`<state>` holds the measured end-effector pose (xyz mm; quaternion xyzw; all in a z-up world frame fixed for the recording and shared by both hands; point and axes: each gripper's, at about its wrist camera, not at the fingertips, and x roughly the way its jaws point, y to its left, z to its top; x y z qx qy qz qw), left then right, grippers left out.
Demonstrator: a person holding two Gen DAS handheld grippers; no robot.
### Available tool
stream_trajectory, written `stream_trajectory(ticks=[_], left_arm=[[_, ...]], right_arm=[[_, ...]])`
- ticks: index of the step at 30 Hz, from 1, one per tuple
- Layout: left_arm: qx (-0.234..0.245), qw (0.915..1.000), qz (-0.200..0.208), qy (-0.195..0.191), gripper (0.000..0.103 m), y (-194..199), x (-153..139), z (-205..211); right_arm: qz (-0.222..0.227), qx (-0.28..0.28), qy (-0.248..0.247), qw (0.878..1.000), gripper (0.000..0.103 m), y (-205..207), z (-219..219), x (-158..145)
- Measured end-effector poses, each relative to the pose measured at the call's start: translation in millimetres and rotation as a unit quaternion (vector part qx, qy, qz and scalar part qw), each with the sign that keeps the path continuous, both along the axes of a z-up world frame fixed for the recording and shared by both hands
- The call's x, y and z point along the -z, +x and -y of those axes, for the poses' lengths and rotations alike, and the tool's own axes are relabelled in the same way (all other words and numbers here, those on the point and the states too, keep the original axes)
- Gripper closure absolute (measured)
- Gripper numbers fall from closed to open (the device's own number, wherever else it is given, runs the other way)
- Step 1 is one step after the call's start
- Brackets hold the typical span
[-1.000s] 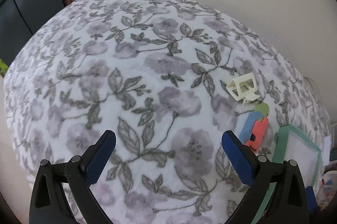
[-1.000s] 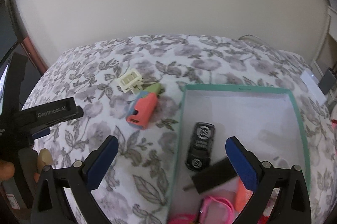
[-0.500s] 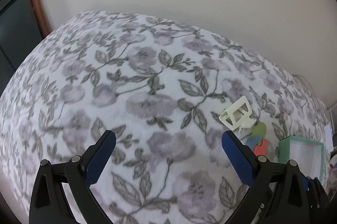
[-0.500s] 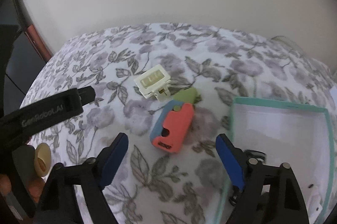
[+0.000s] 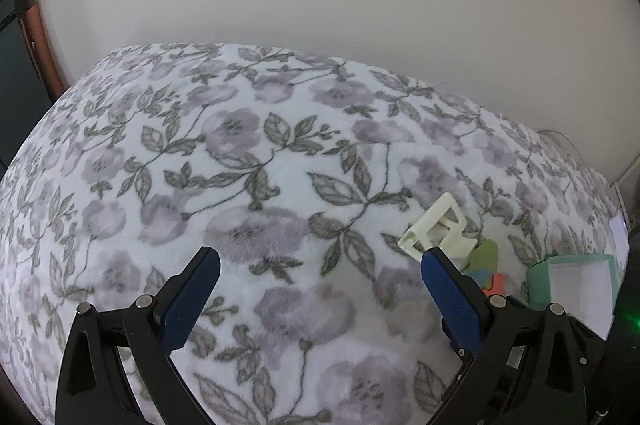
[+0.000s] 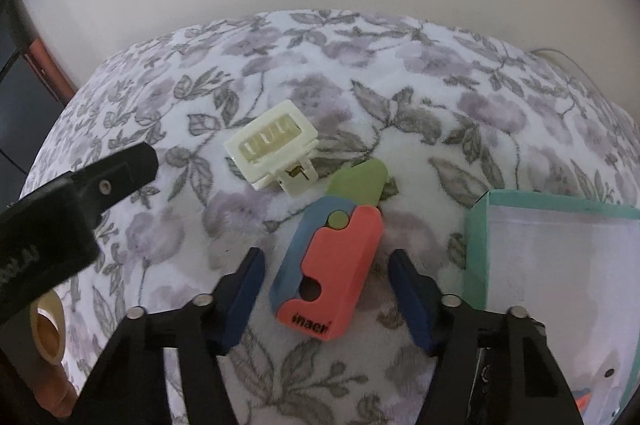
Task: Organize rigid objects
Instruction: 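Grasp the pink-blue folding toy with right tool while left tool grasps the white clip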
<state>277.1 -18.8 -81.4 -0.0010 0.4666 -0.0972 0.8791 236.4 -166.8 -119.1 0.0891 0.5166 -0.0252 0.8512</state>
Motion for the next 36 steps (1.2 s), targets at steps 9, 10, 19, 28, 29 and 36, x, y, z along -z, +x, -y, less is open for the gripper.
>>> stream_trajectory(ticks=[9, 10, 19, 28, 29, 36], left_arm=[[0.026, 0.9997, 0.001, 0.001, 0.002, 4.3, 5.4, 24.8], [0.027, 0.9996, -0.001, -0.001, 0.002, 5.2, 6.5, 26.3], [0.027, 0.9995, -0.013, -0.006, 0.002, 8.4, 15.6, 31.1], [0.037, 0.9993, 0.000, -0.002, 0.002, 7.2, 14.7, 34.8], [0.040, 0.9992, 0.001, 0.000, 0.002, 6.7, 14.8, 36.5], [0.055, 0.9982, 0.017, 0.014, 0.002, 5.5, 18.4, 52.2]], right_arm=[[0.003, 0.017, 0.013, 1.000, 0.054, 2.2, 9.2, -0.4], [0.004, 0.010, 0.013, 1.000, 0.054, 2.1, 7.4, -0.8], [0.001, -0.017, -0.006, 1.000, 0.049, 3.9, -8.4, 1.2], [-0.001, 0.004, -0.016, 1.000, 0.057, -0.2, 0.3, 1.9], [0.002, 0.013, -0.009, 1.000, 0.057, -1.4, 5.6, 2.1], [0.009, 0.026, 0.008, 1.000, 0.057, -5.3, 17.5, 0.5]])
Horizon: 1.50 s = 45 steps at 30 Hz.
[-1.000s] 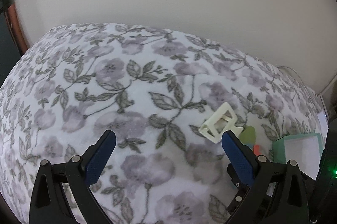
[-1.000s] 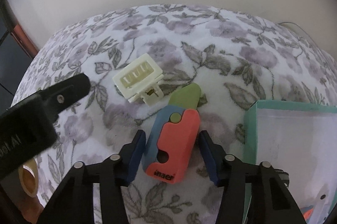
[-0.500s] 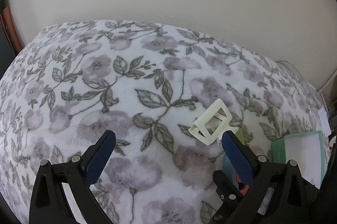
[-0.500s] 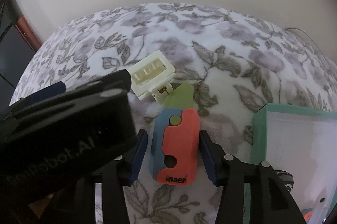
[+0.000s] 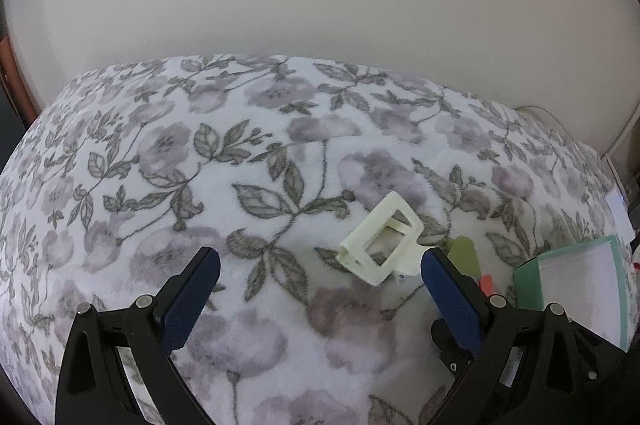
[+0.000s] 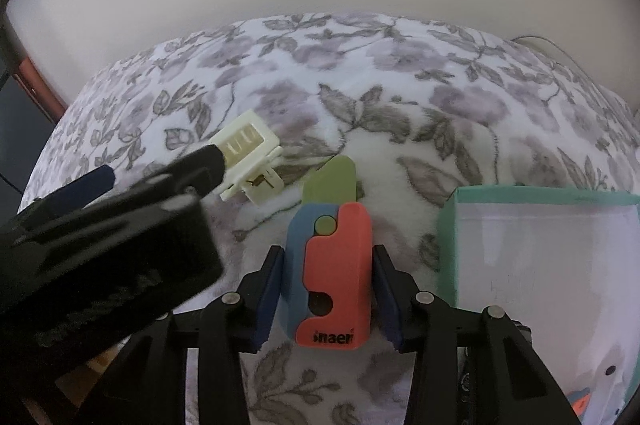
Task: Organize rigid objects
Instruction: 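Grasp the pink-blue folding toy with right tool while left tool grasps the white clip, then carry the white clip and folding toy over the white tray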
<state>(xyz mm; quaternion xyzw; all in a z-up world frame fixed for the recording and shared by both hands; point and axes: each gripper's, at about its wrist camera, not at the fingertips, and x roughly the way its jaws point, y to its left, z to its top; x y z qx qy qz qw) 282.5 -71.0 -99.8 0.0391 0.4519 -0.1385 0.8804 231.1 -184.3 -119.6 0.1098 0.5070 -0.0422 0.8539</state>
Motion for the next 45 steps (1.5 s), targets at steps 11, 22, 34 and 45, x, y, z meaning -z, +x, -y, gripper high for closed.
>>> stream_trajectory(ticks=[11, 22, 34, 45], left_arm=[[0.038, 0.9975, 0.030, 0.051, 0.016, -0.8, 11.6, 32.0], [0.038, 0.9982, 0.023, 0.041, 0.045, -2.8, 15.6, 28.0], [0.001, 0.9995, -0.016, 0.026, 0.045, -27.1, 3.0, 3.7], [-0.032, 0.9990, -0.030, 0.009, 0.045, -74.6, -41.1, -5.6]], right_arm=[[0.004, 0.001, 0.020, 1.000, 0.057, -4.9, 7.6, -2.1], [0.000, -0.005, 0.017, 1.000, 0.057, -7.3, 4.9, -1.5], [-0.038, 0.001, 0.061, 0.997, 0.057, -37.5, 3.4, -2.5], [-0.028, 0.006, 0.103, 0.994, 0.057, -90.0, 7.7, -35.6]])
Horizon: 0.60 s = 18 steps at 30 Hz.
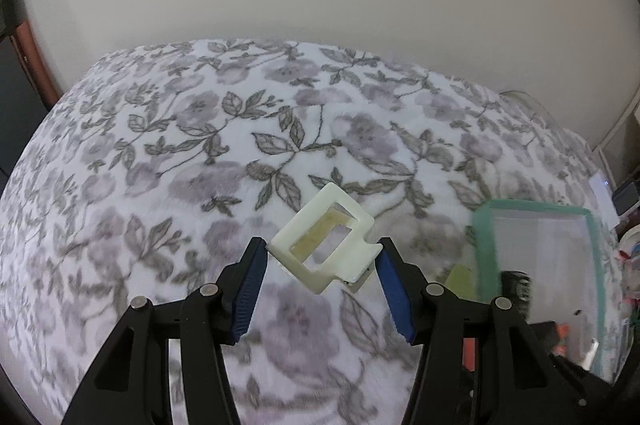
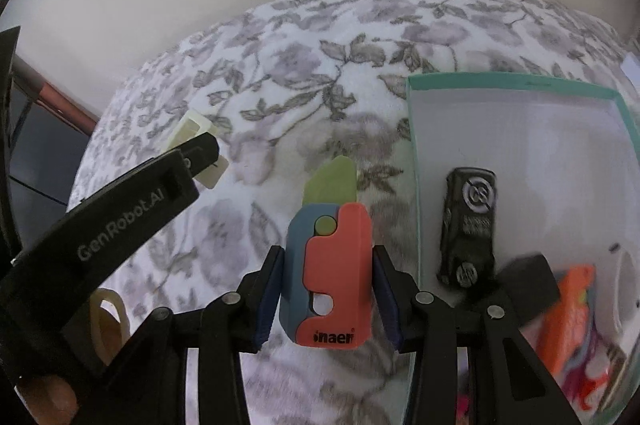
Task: Organize rigid objects
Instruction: 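Carry the white clip and folding toy over the white tray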
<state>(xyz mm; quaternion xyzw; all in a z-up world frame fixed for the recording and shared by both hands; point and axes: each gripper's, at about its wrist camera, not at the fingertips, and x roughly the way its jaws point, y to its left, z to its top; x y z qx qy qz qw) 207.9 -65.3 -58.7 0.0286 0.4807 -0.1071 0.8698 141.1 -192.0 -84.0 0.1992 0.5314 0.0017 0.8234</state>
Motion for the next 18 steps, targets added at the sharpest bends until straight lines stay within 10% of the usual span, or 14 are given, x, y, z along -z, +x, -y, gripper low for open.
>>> stream_trajectory(ticks=[18], left_arm=[[-0.031, 0.9975, 0.015, -0.062, 0.045, -104.9, -77.9, 26.1]], right_arm=[[0.072, 0.093, -0.003, 0.993, 0.057, -103.7, 48.8, -71.1]])
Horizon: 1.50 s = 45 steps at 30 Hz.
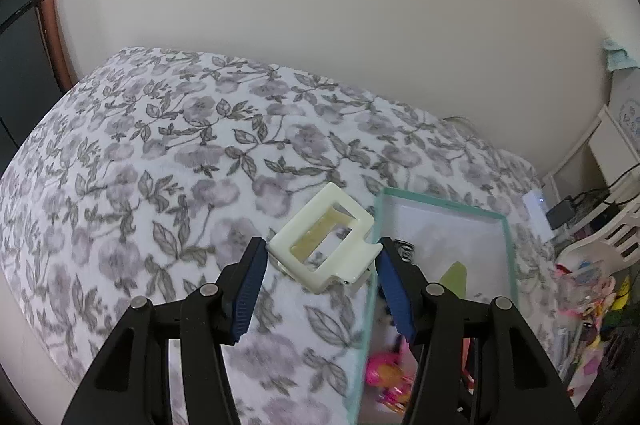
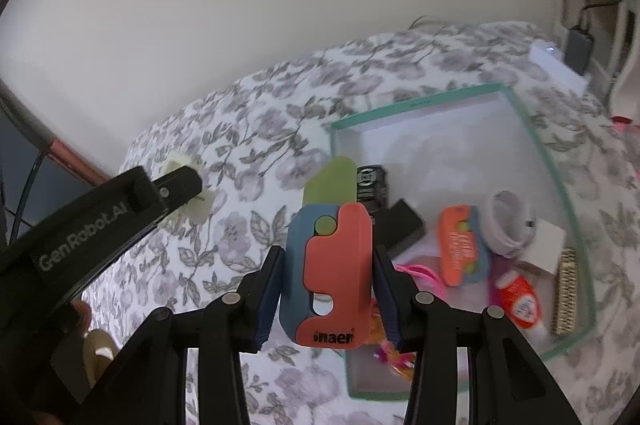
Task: Organize rigid objects
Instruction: 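Carry the white clip and folding toy over the white tray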
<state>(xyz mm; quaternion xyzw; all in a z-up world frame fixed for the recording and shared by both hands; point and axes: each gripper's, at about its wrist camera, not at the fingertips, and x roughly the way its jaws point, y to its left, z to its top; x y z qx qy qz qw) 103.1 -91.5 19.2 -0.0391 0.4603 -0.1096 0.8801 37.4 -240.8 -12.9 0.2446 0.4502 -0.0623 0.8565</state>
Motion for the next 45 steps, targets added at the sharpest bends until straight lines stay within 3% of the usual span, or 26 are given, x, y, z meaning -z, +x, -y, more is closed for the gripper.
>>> stream_trajectory(ticks=[6, 11, 17, 24, 30, 45], left_arm=[[0.004, 0.9997, -0.005, -0.024, 0.045, -26.4, -4.9, 13.0], [0.011, 0.9976, -0.035, -0.059, 0.045, -39.1, 4.4, 26.1], [0.026, 0.9975, -0.040, -0.051, 0.045, -43.6, 20.5, 43.6], [0.043, 0.9921, -0.109, -0.044, 0.045, -34.1, 66.7, 59.1], [0.076, 0.9918, -0.099, -0.030, 0.045, -39.9, 68.9, 73.8], [0.100, 0.9868, -0.126, -0.015, 0.045, -40.6, 87.8, 78.6]], right_arm=[[0.002, 0.030, -0.028, 0.999, 0.057, -22.8, 16.8, -3.5], [-0.002, 0.054, -0.035, 0.998, 0.057, -31.5, 33.6, -0.4], [-0.011, 0.068, -0.064, 0.996, 0.057, -33.7, 47.7, 6.0], [-0.053, 0.104, -0.071, 0.991, 0.057, -39.8, 79.1, 34.5], [-0.073, 0.129, -0.055, 0.987, 0.057, -46.4, 96.5, 50.3], [-0.110, 0.090, -0.080, 0.987, 0.057, -37.8, 79.9, 70.5]])
